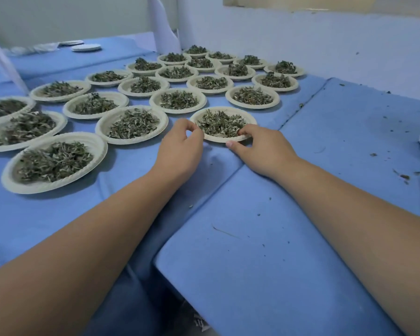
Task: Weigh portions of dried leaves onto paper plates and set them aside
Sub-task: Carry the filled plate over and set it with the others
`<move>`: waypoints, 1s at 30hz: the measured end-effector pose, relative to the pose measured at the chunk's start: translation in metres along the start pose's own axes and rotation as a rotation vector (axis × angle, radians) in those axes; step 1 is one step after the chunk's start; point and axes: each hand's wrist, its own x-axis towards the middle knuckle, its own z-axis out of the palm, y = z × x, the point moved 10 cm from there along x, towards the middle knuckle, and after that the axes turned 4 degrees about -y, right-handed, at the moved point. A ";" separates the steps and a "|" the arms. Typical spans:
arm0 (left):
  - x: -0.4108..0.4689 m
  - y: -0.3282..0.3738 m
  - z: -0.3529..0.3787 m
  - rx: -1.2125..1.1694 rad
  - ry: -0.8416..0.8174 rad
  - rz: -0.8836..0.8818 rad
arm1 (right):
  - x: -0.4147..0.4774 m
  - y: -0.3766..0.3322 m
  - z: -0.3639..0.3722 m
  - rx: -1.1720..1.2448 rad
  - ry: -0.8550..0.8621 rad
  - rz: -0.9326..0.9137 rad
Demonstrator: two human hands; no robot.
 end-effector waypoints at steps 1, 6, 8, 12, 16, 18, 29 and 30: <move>0.000 0.001 0.003 0.021 -0.017 0.004 | 0.005 0.000 0.001 -0.002 0.001 0.005; -0.003 0.002 0.007 0.070 -0.054 0.004 | 0.019 -0.001 0.006 -0.018 0.015 0.000; -0.004 0.004 0.007 0.076 -0.058 0.007 | 0.022 0.002 0.006 -0.009 0.015 0.011; -0.007 0.007 0.008 0.090 -0.064 0.009 | 0.023 0.005 0.006 0.011 0.008 0.026; -0.009 0.011 0.009 0.117 -0.071 0.025 | 0.021 0.005 0.005 0.020 0.001 0.030; -0.012 0.014 0.010 0.126 -0.085 0.033 | 0.018 0.004 0.003 0.011 0.011 0.045; -0.071 0.099 0.064 0.381 -0.217 0.591 | -0.036 -0.023 -0.058 -0.051 0.120 -0.053; -0.075 0.106 0.071 0.377 -0.237 0.604 | -0.044 -0.020 -0.070 -0.038 0.136 -0.046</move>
